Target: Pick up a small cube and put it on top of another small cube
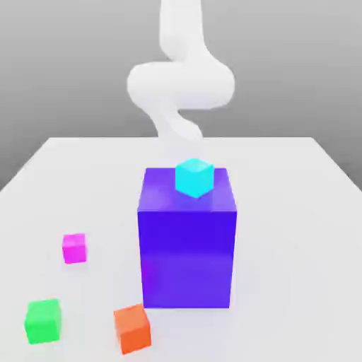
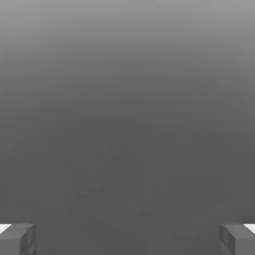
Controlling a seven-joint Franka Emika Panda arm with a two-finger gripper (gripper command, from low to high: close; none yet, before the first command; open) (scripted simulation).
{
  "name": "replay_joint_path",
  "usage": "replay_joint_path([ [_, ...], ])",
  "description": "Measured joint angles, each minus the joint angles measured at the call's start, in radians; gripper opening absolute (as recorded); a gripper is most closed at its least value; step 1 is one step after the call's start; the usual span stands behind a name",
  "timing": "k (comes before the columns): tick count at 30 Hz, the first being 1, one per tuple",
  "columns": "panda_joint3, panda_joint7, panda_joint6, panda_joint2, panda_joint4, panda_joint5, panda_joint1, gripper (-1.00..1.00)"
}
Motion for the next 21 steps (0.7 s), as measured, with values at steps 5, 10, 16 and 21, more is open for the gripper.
replay_joint_path([
  [5,-0.15,-0.183,0.127,0.153,-0.143,-0.054,-0.035,0.0],
  [10,-0.301,-0.373,0.253,0.306,-0.286,-0.101,-0.078,0.0],
  [16,-0.507,-0.655,0.435,0.537,-0.476,-0.141,-0.143,0.0],
  [21,-0.568,-0.923,0.571,0.722,-0.565,-0.001,-0.182,0.0],
])
